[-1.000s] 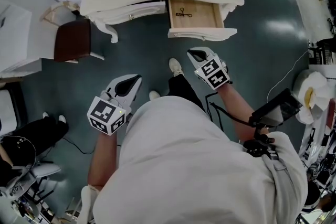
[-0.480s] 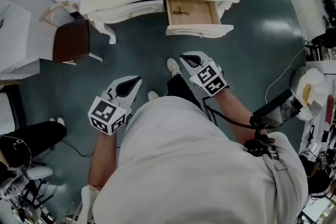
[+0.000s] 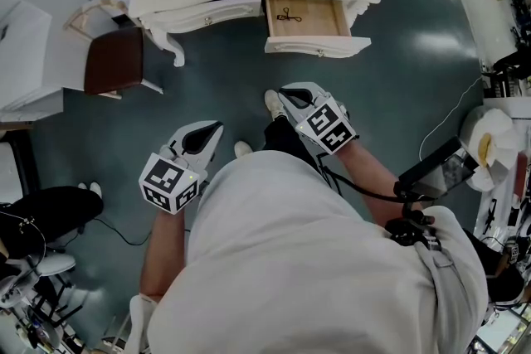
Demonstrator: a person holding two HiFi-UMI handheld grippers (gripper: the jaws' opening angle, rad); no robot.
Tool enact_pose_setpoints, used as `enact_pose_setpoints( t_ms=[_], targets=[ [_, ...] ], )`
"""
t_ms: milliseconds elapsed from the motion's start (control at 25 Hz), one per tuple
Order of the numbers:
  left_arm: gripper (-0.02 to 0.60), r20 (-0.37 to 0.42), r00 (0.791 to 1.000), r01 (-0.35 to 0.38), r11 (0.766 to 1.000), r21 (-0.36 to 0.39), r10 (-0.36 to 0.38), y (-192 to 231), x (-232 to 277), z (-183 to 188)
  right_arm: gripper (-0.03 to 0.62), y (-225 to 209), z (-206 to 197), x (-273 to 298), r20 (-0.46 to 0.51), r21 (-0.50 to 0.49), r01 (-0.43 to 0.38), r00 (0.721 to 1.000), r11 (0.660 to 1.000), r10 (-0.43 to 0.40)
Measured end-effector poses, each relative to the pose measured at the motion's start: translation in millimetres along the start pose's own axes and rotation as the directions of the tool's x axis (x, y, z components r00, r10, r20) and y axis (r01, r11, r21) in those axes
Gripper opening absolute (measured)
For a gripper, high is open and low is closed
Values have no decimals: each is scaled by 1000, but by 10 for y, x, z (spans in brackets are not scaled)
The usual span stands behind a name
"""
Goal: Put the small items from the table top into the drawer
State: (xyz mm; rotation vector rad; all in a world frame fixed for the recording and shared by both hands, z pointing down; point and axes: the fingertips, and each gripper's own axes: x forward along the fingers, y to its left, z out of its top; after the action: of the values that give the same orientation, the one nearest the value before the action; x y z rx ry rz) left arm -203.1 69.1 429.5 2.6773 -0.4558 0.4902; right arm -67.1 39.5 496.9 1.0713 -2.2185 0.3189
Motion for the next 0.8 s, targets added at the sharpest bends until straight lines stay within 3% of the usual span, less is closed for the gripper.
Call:
enact_pose_setpoints(
  t_ms=[400, 800],
  targets=[
    [2, 1, 1000, -4, 1000, -6, 4, 112, -114, -17, 0, 106, 172, 96, 2, -53, -9, 1000, 999, 10],
    [2, -15, 1000, 14, 1000, -2, -14, 81, 65, 20, 0, -23, 78, 31, -7, -51, -6, 1000, 999, 6]
  ],
)
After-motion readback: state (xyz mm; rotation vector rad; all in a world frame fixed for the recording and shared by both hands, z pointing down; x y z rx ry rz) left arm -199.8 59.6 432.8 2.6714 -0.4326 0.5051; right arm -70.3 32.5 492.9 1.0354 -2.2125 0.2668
